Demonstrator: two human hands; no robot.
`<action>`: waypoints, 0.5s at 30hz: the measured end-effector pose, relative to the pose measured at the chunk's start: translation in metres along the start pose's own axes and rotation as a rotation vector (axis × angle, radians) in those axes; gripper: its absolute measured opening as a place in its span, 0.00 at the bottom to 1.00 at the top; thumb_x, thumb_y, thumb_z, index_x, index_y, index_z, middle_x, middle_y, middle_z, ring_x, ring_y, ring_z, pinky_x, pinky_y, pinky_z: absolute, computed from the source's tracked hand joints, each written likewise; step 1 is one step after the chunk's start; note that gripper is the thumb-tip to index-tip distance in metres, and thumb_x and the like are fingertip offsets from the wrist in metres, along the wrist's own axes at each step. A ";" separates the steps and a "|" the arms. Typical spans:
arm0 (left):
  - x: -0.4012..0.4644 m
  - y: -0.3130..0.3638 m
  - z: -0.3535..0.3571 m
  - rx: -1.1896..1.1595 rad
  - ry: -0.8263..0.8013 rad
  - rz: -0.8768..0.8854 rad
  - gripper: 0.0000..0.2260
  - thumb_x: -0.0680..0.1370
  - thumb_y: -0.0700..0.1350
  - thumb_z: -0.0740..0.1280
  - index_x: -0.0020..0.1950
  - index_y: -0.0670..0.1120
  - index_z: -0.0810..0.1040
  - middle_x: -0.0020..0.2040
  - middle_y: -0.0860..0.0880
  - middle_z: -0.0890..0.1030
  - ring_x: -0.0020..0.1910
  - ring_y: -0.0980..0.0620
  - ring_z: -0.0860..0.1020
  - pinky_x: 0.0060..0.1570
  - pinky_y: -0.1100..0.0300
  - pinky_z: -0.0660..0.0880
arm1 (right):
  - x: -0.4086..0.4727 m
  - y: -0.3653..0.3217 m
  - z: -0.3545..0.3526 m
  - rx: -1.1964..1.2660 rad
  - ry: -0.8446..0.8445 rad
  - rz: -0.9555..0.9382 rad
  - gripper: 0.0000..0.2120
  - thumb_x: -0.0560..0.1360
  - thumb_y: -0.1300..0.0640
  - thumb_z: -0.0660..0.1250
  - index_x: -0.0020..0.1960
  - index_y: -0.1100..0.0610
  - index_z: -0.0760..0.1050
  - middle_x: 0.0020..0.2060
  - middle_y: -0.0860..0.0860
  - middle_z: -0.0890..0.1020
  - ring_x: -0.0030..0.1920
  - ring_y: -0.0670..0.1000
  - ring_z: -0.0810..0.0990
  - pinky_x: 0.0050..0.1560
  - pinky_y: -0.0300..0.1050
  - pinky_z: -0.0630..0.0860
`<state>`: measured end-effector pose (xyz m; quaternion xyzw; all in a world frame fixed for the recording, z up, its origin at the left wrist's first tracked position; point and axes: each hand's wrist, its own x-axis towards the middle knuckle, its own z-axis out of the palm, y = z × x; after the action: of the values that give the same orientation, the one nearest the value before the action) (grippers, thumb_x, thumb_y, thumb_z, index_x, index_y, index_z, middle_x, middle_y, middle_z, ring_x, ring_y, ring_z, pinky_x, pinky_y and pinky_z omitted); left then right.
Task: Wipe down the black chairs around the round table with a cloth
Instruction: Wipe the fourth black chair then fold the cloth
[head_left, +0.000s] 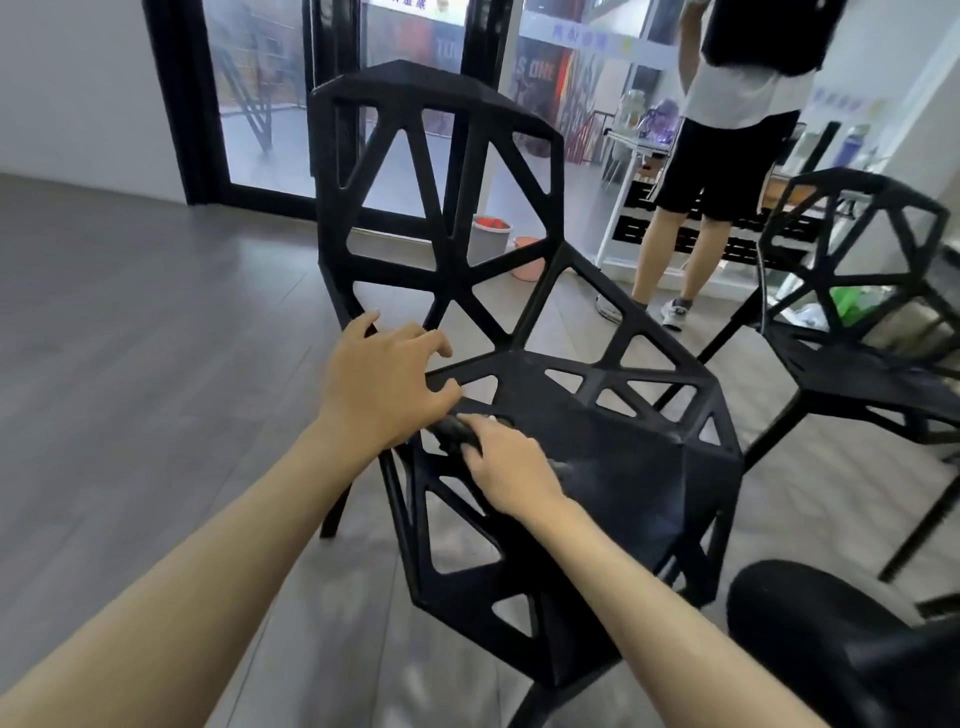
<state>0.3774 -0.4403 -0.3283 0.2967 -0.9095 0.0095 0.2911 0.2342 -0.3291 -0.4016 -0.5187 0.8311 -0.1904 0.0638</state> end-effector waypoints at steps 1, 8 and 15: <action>-0.001 0.000 0.000 0.001 -0.008 0.001 0.29 0.72 0.66 0.51 0.61 0.56 0.83 0.59 0.55 0.85 0.50 0.50 0.83 0.79 0.48 0.58 | -0.005 -0.009 0.003 0.022 -0.012 -0.023 0.20 0.82 0.51 0.60 0.74 0.44 0.70 0.66 0.51 0.79 0.64 0.59 0.77 0.62 0.56 0.72; -0.004 -0.003 0.005 -0.004 -0.010 0.031 0.25 0.74 0.63 0.54 0.54 0.54 0.85 0.64 0.51 0.83 0.57 0.50 0.83 0.79 0.44 0.57 | 0.026 0.053 -0.024 -0.028 0.009 0.109 0.18 0.82 0.49 0.62 0.71 0.38 0.70 0.66 0.50 0.79 0.65 0.59 0.77 0.62 0.54 0.74; -0.005 0.002 0.005 -0.019 -0.025 0.003 0.21 0.73 0.63 0.57 0.53 0.57 0.85 0.65 0.55 0.82 0.61 0.53 0.81 0.80 0.45 0.56 | 0.067 0.115 -0.041 -0.122 0.146 0.337 0.13 0.82 0.51 0.63 0.66 0.48 0.72 0.64 0.57 0.78 0.65 0.64 0.76 0.60 0.56 0.72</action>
<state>0.3768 -0.4370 -0.3351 0.2925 -0.9136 -0.0023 0.2823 0.0953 -0.3337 -0.4019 -0.3601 0.9185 -0.1633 0.0028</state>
